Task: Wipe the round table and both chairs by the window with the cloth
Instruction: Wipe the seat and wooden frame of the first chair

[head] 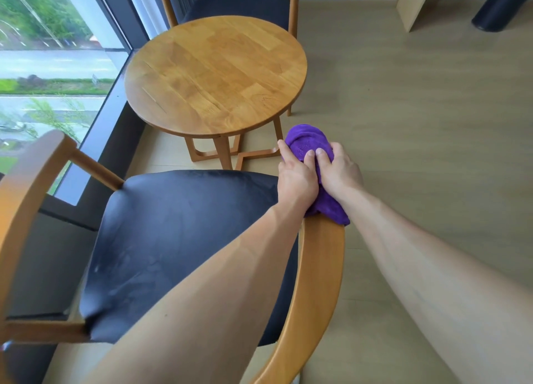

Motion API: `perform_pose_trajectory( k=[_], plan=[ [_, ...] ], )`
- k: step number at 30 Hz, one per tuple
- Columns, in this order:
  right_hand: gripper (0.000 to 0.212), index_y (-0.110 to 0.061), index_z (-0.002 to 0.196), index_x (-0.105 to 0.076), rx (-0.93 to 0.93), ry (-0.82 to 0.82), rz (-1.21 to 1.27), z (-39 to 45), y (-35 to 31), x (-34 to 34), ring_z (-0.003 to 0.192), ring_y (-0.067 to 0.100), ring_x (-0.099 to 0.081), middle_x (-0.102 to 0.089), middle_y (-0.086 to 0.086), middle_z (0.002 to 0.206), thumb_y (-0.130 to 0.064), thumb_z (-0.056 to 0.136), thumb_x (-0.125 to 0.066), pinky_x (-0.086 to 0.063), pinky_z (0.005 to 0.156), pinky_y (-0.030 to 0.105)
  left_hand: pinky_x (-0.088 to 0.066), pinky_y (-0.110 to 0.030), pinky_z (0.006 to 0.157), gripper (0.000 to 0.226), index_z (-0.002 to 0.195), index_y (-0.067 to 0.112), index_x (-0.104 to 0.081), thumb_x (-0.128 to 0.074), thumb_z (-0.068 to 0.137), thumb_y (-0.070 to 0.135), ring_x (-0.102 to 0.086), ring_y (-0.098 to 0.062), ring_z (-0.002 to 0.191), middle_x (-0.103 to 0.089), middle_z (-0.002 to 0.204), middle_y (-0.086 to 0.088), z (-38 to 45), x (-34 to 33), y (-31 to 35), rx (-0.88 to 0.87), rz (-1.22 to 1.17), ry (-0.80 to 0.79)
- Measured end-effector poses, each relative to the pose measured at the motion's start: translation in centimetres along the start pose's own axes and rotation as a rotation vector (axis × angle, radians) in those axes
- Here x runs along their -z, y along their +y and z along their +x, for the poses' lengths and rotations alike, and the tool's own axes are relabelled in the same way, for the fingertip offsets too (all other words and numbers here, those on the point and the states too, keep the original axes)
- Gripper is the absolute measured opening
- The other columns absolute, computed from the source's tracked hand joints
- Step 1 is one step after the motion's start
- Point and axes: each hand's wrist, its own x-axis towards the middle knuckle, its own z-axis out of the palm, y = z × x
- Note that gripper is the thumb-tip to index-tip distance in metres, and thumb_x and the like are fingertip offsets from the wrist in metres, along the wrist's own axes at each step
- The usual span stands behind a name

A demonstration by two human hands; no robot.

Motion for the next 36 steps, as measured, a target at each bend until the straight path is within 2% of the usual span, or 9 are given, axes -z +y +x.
perform_pose_trajectory(
  k=[6,11,17,21,23,26,29,31,36],
  plan=[
    [0.049,-0.021,0.143,-0.039,-0.036,0.080,0.032,-5.2,1.7,0.1,0.124,0.033,-0.051,-0.055,0.012,0.138,-0.044,0.100,-0.039,-0.040,0.094,0.036,-0.043,-0.048,0.100,0.068,0.158,0.017,-0.004,-0.037,0.105,0.043,-0.053,-0.038,0.117,-0.049,0.140,-0.024,-4.5,0.6,-1.9,-0.056,0.052,-0.075],
    [0.050,-0.020,0.144,-0.038,-0.077,0.126,0.142,-10.9,2.9,0.2,0.126,0.031,-0.050,-0.055,0.009,0.139,-0.042,0.099,-0.044,-0.039,0.098,0.035,-0.046,-0.046,0.097,0.070,0.156,0.016,-0.012,-0.045,0.101,0.044,-0.058,-0.036,0.112,-0.059,0.125,-0.022,-8.4,1.7,-3.7,-0.081,0.076,-0.118],
    [0.050,-0.018,0.146,-0.035,-0.156,0.213,0.226,-17.7,3.6,-0.8,0.129,0.030,-0.048,-0.051,0.008,0.143,-0.038,0.100,-0.044,-0.038,0.099,0.032,-0.045,-0.037,0.089,0.070,0.156,0.020,-0.014,-0.046,0.100,0.048,-0.058,-0.033,0.109,-0.059,0.123,-0.017,-13.4,3.7,-6.0,-0.147,0.143,-0.194],
    [0.051,-0.015,0.148,-0.034,-0.235,0.288,0.281,-21.9,3.6,-2.4,0.132,0.029,-0.045,-0.047,0.012,0.146,-0.034,0.101,-0.044,-0.036,0.104,0.033,-0.045,-0.036,0.087,0.067,0.154,0.017,-0.019,-0.046,0.100,0.047,-0.058,-0.031,0.111,-0.056,0.133,-0.016,-15.6,5.4,-7.6,-0.195,0.246,-0.262],
    [0.052,-0.014,0.148,-0.033,-0.284,0.319,0.322,-23.9,3.5,-3.3,0.133,0.029,-0.044,-0.045,0.013,0.147,-0.033,0.101,-0.044,-0.035,0.104,0.032,-0.046,-0.039,0.087,0.062,0.151,0.017,-0.025,-0.047,0.101,0.045,-0.056,-0.032,0.112,-0.050,0.141,-0.016,-17.0,6.6,-8.5,-0.257,0.343,-0.298],
    [0.052,-0.013,0.149,-0.031,-0.365,0.361,0.443,-27.6,2.7,-4.8,0.134,0.028,-0.043,-0.043,0.012,0.148,-0.029,0.102,-0.044,-0.034,0.104,0.029,-0.048,-0.046,0.091,0.058,0.148,0.018,-0.034,-0.050,0.100,0.047,-0.057,-0.035,0.113,-0.056,0.131,-0.016,-19.4,9.0,-10.2,-0.275,0.395,-0.345],
    [0.052,-0.015,0.151,-0.028,-0.477,0.369,0.570,-31.8,1.4,-6.8,0.134,0.029,-0.044,-0.042,0.011,0.150,-0.029,0.102,-0.042,-0.035,0.111,0.033,-0.050,-0.043,0.089,0.044,0.136,0.019,-0.046,-0.048,0.101,0.046,-0.059,-0.028,0.106,-0.059,0.114,-0.006,-21.7,11.5,-11.8,-0.304,0.583,-0.427],
    [0.048,-0.019,0.148,-0.031,-0.583,0.339,0.694,-34.5,0.3,-8.2,0.127,0.031,-0.051,-0.049,0.012,0.144,-0.032,0.102,-0.039,-0.040,0.108,0.044,-0.051,-0.040,0.086,0.037,0.125,0.020,-0.050,-0.045,0.102,0.049,-0.059,-0.025,0.103,-0.059,0.106,-0.003,-22.7,13.4,-12.2,-0.297,0.707,-0.478],
    [0.043,-0.019,0.143,-0.035,-0.768,0.261,0.848,-39.3,-3.2,-10.0,0.113,0.031,-0.058,-0.056,0.010,0.133,-0.031,0.102,-0.037,-0.047,0.101,0.045,-0.047,-0.039,0.079,0.027,0.105,0.024,-0.050,-0.045,0.099,0.050,-0.059,-0.025,0.105,-0.059,0.109,-0.003,-24.3,18.1,-12.0,-0.254,0.881,-0.569]
  ],
)
